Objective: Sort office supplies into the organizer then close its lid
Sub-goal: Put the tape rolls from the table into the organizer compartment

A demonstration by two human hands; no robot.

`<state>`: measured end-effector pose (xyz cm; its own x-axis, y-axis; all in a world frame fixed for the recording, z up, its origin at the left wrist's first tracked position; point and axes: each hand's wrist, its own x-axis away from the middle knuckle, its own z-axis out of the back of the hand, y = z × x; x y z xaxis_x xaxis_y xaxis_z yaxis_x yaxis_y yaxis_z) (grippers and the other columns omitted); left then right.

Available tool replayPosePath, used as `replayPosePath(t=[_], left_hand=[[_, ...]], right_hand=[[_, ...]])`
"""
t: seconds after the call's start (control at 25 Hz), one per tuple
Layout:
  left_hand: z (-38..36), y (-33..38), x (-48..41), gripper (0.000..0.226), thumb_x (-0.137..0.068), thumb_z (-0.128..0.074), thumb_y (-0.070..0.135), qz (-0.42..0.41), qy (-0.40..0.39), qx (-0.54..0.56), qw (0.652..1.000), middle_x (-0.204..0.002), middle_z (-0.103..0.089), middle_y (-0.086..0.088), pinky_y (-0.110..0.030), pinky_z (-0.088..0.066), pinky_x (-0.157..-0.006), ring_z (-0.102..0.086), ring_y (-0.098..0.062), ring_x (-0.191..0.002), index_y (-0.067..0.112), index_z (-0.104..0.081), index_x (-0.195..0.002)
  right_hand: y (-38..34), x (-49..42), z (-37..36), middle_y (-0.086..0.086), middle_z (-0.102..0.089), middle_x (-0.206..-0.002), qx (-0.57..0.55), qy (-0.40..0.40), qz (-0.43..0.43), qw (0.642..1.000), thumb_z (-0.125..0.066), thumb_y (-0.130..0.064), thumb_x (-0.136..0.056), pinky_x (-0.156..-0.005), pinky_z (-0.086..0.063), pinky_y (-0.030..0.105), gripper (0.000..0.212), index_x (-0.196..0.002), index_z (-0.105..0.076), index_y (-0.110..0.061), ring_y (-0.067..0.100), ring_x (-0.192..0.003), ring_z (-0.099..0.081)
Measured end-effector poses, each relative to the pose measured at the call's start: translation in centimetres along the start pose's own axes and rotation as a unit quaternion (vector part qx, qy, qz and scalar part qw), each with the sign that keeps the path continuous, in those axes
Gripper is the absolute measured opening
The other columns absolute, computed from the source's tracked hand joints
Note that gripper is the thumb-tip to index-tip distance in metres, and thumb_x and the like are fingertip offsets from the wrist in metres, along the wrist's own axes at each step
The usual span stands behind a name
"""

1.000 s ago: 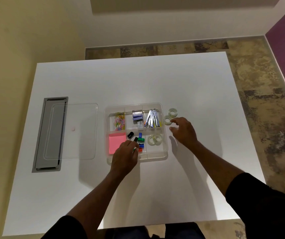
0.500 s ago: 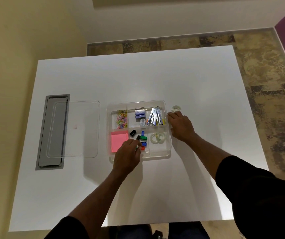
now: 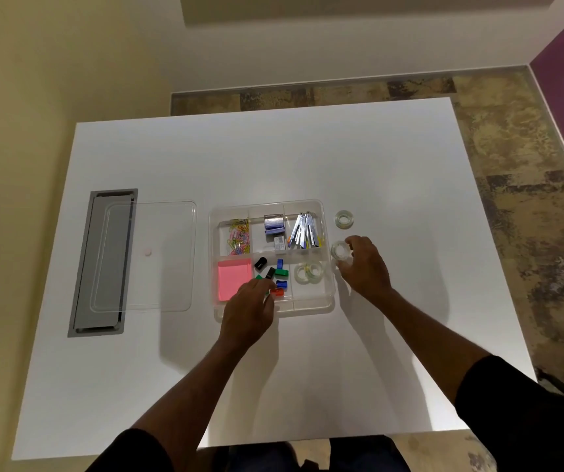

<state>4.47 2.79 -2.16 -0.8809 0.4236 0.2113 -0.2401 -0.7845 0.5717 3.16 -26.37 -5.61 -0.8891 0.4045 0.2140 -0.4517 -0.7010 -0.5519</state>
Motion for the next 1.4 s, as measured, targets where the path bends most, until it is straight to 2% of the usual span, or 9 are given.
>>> replayPosePath(t=[0.12, 0.24, 0.36, 0.44, 0.64, 0.8, 1.08, 1.28, 1.4], left_hand=[[-0.1, 0.1, 0.2, 0.024, -0.100, -0.066, 0.018, 0.004, -0.010, 0.004, 1.000, -0.119, -0.075, -0.004, -0.032, -0.058, -0.080, -0.068, -0.019, -0.104, 0.019, -0.068, -0.125], [-0.1, 0.2, 0.2, 0.025, -0.100, -0.067, 0.017, 0.002, -0.012, 0.007, 1.000, -0.119, -0.075, -0.004, -0.031, -0.059, -0.080, -0.069, -0.018, -0.103, 0.018, -0.068, -0.125], [0.0, 0.4, 0.1, 0.024, -0.100, -0.067, 0.017, -0.002, -0.008, 0.004, 1.000, -0.117, -0.075, -0.005, -0.032, -0.059, -0.078, -0.068, -0.018, -0.100, 0.017, -0.068, -0.124], [0.1, 0.5, 0.0, 0.024, -0.100, -0.067, 0.017, -0.007, -0.004, 0.000, 1.000, -0.116, -0.075, -0.006, -0.030, -0.057, -0.077, -0.068, -0.018, -0.099, 0.016, -0.068, -0.124], [0.4, 0.2, -0.2, 0.027, -0.100, -0.068, 0.015, -0.008, 0.001, -0.001, 1.000, -0.118, -0.075, -0.006, -0.030, -0.056, -0.080, -0.068, -0.019, -0.104, 0.016, -0.068, -0.126], [0.5, 0.0, -0.4, 0.029, -0.100, -0.067, 0.016, -0.006, -0.011, -0.007, 1.000, -0.123, -0.075, -0.005, -0.033, -0.057, -0.084, -0.068, -0.020, -0.109, 0.017, -0.068, -0.129], [0.7, 0.0, -0.5, 0.031, -0.100, -0.068, 0.014, -0.009, -0.018, -0.006, 1.000, -0.126, -0.074, -0.007, -0.030, -0.054, -0.087, -0.067, -0.021, -0.112, 0.015, -0.067, -0.131], [0.7, 0.2, -0.2, 0.031, -0.099, -0.069, 0.013, -0.012, -0.015, -0.001, 1.000, -0.124, -0.075, -0.007, -0.027, -0.052, -0.087, -0.068, -0.022, -0.111, 0.014, -0.068, -0.130], [0.7, 0.2, 0.2, 0.029, -0.099, -0.069, 0.013, -0.014, -0.009, 0.002, 1.000, -0.123, -0.075, -0.007, -0.028, -0.052, -0.088, -0.068, -0.021, -0.110, 0.014, -0.068, -0.128]], right_hand=[[-1.6, 1.0, 0.5, 0.007, -0.063, -0.109, -0.052, 0.043, -0.015, 0.998, -0.076, -0.018, -0.087, -0.073, -0.056, 0.040, 0.029, -0.112, -0.062, -0.012, 0.025, -0.088, -0.064], [-2.0, 1.5, 0.1, 0.010, -0.064, -0.105, -0.035, 0.030, 0.001, 0.999, -0.067, -0.009, -0.090, -0.073, -0.059, 0.044, 0.013, -0.103, -0.065, -0.009, 0.029, -0.087, -0.067], [-0.9, 0.7, 0.3, 0.013, -0.065, -0.107, -0.017, 0.036, -0.051, 0.998, -0.060, -0.002, -0.088, -0.077, -0.059, 0.046, 0.017, -0.102, -0.066, -0.009, 0.037, -0.093, -0.068], [0.0, -0.6, 1.0, 0.013, -0.064, -0.112, 0.001, 0.036, -0.067, 0.997, -0.068, -0.005, -0.086, -0.077, -0.059, 0.044, 0.023, -0.109, -0.066, -0.010, 0.037, -0.097, -0.067], [0.6, -3.8, 1.6, 0.011, -0.057, -0.129, 0.121, -0.053, -0.030, 0.991, -0.081, -0.021, -0.084, -0.081, -0.057, 0.044, 0.055, -0.134, -0.059, -0.019, 0.034, -0.118, -0.059], [0.8, -3.9, -0.1, 0.007, -0.056, -0.116, 0.235, -0.046, 0.031, 0.970, -0.074, -0.017, -0.089, -0.062, -0.047, 0.035, 0.031, -0.118, -0.064, -0.019, 0.031, -0.110, -0.056], [1.8, -2.8, -0.9, 0.006, -0.059, -0.104, 0.221, -0.033, 0.055, 0.973, -0.068, -0.007, -0.090, -0.056, -0.044, 0.033, 0.024, -0.109, -0.059, -0.018, 0.033, -0.101, -0.057], [0.8, -1.9, 0.2, 0.011, -0.064, -0.118, 0.091, -0.008, 0.034, 0.995, -0.079, -0.018, -0.085, -0.076, -0.057, 0.043, 0.047, -0.129, -0.062, -0.015, 0.036, -0.112, -0.058], [-1.0, -1.1, 0.7, 0.012, -0.066, -0.122, 0.036, 0.027, 0.061, 0.997, -0.083, -0.019, -0.084, -0.085, -0.057, 0.045, 0.051, -0.131, -0.064, -0.009, 0.035, -0.115, -0.059]])
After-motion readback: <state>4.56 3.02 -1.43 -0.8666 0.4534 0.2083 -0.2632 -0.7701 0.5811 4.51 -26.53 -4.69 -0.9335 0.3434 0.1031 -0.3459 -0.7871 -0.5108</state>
